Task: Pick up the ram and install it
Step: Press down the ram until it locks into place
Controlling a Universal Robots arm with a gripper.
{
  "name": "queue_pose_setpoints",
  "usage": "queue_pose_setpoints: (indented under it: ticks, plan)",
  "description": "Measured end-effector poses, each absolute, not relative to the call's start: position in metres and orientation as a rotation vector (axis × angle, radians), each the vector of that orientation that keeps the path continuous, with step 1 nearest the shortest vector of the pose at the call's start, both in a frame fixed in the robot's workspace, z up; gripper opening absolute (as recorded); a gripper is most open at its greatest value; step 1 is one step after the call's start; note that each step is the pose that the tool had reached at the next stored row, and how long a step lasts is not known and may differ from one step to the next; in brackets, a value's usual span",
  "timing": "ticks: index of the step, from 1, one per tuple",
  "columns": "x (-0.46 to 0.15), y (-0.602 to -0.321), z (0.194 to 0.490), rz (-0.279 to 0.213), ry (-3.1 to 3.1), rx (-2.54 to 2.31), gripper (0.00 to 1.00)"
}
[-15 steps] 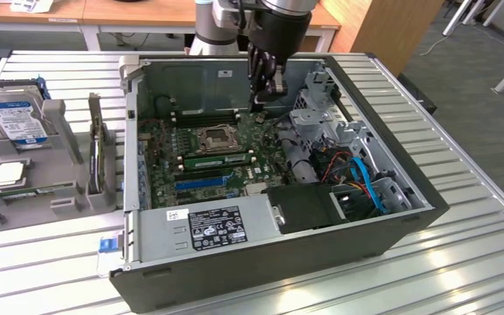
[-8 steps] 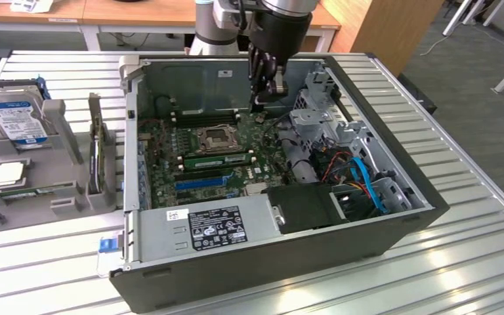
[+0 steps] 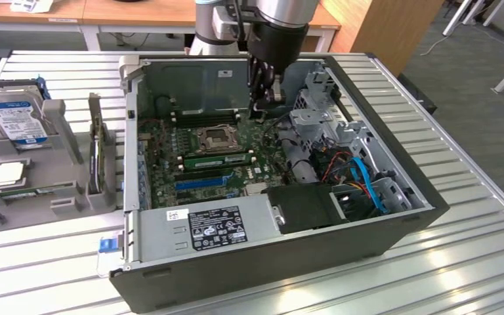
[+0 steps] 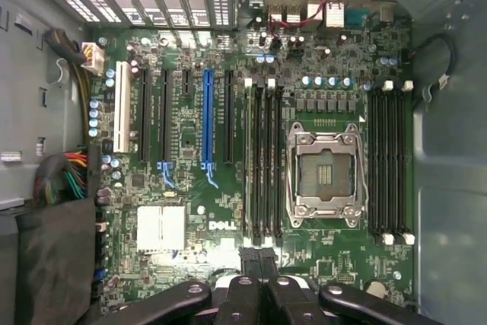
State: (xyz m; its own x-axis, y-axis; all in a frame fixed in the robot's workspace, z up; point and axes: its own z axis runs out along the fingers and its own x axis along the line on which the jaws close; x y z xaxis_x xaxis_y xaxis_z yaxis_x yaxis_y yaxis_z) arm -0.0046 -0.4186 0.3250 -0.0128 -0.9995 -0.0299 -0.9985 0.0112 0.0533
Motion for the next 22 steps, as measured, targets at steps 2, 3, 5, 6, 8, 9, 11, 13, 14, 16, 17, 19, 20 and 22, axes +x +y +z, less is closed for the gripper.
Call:
queue_pose_setpoints:
  ticks: [2,3,5,6,8,9,11,13,14,16,17,19,20,22]
  plan:
    - [-0.005,-0.419,0.321,-0.092,-2.222,2.196,0.1]
    - [-0.005,-0.419,0.32,-0.092,-2.222,2.196,0.1]
    - [-0.005,-0.419,0.316,-0.092,-2.222,2.196,0.1]
    - [-0.005,-0.419,0.314,-0.092,-2.222,2.196,0.1]
    - [-0.005,-0.419,0.311,-0.092,-2.222,2.196,0.1]
    - [-0.005,-0.419,0.309,-0.091,-2.222,2.196,0.1]
    - [-0.005,-0.419,0.305,-0.091,-2.223,2.196,0.1]
    - [-0.005,-0.419,0.301,-0.091,-2.223,2.196,0.1]
    - [-0.005,-0.419,0.3,-0.091,-2.223,2.196,0.1]
    - [-0.005,-0.419,0.296,-0.091,-2.223,2.196,0.1]
    - [-0.005,-0.419,0.294,-0.091,-2.223,2.196,0.1]
    - [-0.005,-0.419,0.291,-0.091,-2.223,2.196,0.1]
    - [-0.005,-0.419,0.289,-0.091,-2.223,2.196,0.1]
    - [-0.005,-0.419,0.285,-0.091,-2.223,2.196,0.1]
